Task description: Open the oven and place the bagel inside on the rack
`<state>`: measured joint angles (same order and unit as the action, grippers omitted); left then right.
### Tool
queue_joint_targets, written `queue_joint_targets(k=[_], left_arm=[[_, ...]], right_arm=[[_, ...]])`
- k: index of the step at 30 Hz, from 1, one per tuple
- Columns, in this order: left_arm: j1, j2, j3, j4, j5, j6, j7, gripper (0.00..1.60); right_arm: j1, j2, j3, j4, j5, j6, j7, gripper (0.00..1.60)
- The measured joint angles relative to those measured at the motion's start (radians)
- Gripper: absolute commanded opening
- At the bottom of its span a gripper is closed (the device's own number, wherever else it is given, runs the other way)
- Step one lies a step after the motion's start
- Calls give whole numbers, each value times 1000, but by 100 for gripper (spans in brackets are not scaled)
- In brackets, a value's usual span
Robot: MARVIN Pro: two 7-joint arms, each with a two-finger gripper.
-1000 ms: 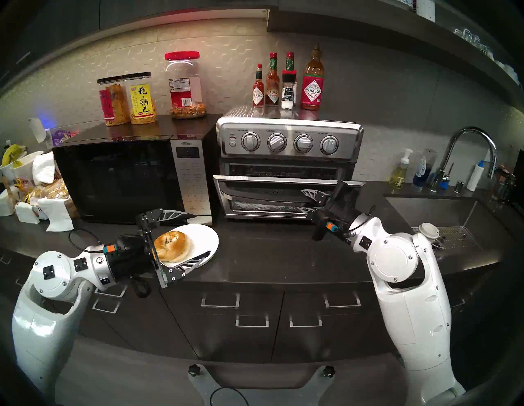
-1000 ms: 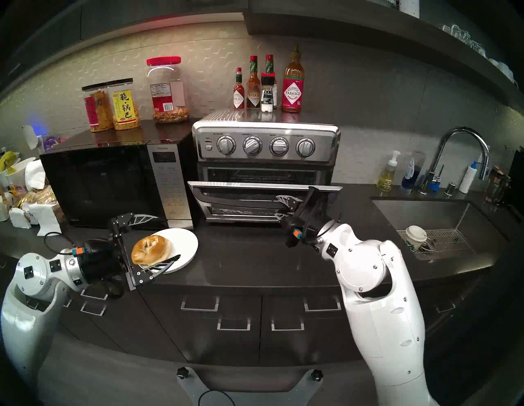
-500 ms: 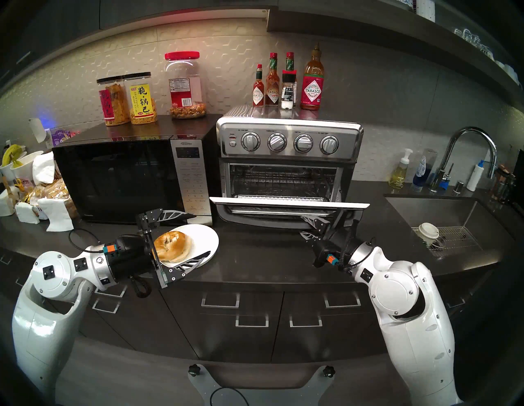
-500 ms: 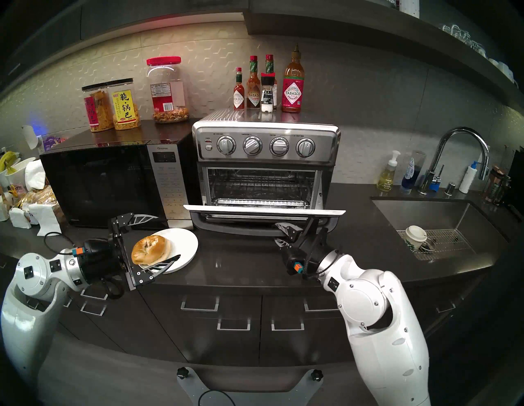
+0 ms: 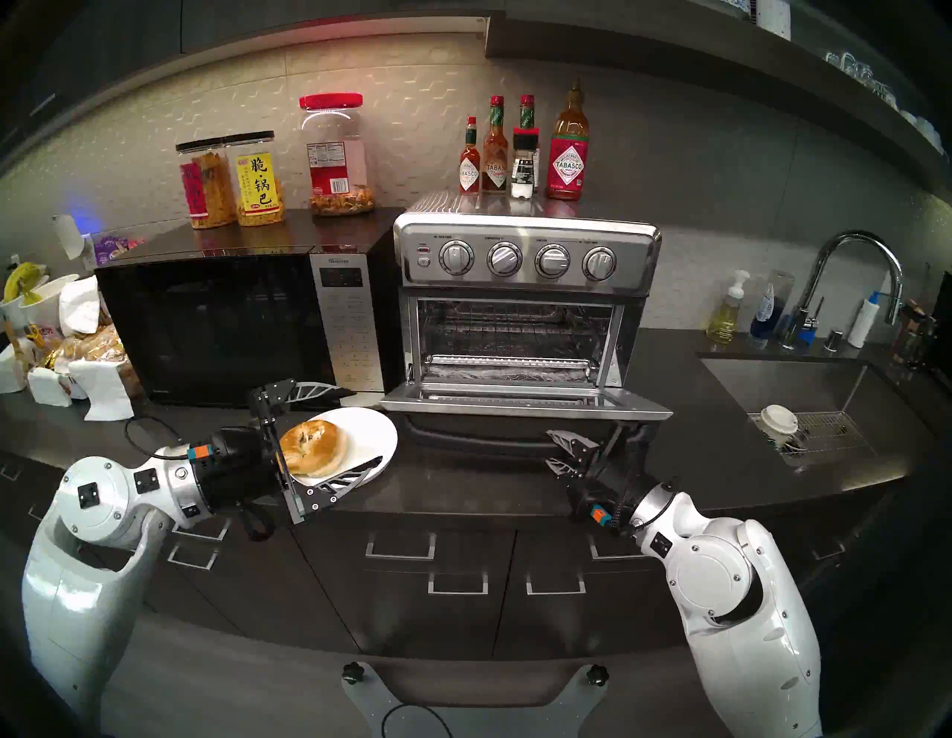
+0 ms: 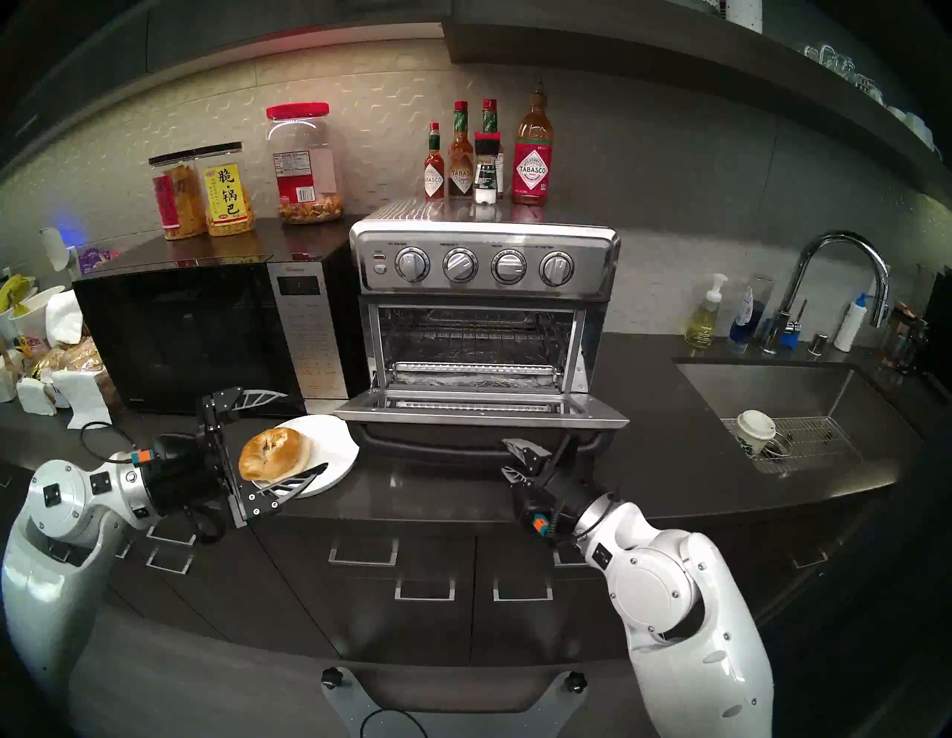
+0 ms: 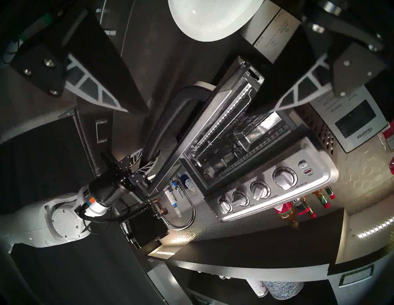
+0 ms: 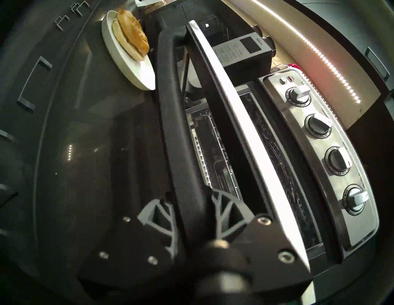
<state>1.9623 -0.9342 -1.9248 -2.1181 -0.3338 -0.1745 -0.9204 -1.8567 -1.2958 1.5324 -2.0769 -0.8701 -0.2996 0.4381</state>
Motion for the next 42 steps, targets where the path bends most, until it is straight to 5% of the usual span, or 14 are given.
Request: queue_joint_targets(k=[17,42], left_arm=[[0,-1,0,0,1,0,-1,160],[-1,-3,-1,0,2,1,-3,160]], right_arm=[[-97,-79,29,10,-102,-51,-170,0],[-255,-75,107,-61,-68,-88,-175,0]])
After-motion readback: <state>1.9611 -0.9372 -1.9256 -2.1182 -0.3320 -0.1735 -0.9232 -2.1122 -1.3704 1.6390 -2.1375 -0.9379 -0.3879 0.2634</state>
